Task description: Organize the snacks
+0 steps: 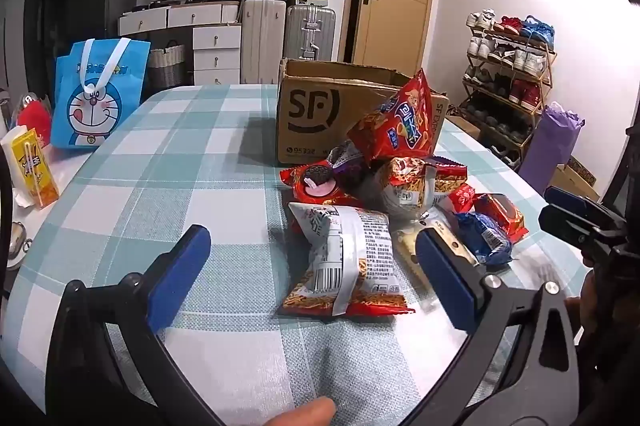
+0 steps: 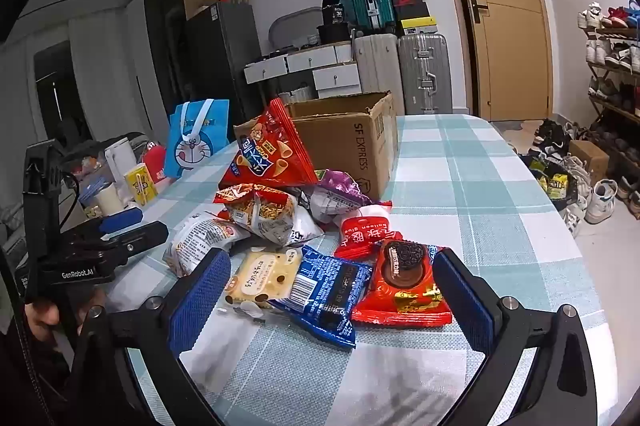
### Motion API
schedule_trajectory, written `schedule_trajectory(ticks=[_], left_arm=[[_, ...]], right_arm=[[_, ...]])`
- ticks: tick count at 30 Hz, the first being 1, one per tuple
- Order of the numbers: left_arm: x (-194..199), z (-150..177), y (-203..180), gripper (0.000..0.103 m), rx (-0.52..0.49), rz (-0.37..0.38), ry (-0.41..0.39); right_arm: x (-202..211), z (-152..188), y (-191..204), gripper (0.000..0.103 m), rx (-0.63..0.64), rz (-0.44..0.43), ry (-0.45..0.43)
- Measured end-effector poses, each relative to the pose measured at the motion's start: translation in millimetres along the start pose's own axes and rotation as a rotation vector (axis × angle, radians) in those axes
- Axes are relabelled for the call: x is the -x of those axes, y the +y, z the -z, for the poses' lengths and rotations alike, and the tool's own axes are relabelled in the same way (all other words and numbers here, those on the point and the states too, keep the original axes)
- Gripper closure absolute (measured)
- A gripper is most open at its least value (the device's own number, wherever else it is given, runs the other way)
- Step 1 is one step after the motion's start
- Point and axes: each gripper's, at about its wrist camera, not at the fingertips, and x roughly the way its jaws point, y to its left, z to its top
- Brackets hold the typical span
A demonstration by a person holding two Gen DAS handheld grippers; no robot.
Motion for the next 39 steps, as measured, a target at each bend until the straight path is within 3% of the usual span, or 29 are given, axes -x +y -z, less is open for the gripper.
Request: schedule_trajectory(ticks=[39], left_arm=[[-2.2,2.0,-1.9,0.001,-0.017,-0.010,-0.007]], right_arm=[[0.8,1.4,2.5,0.000,0.007,0.002,0.004]])
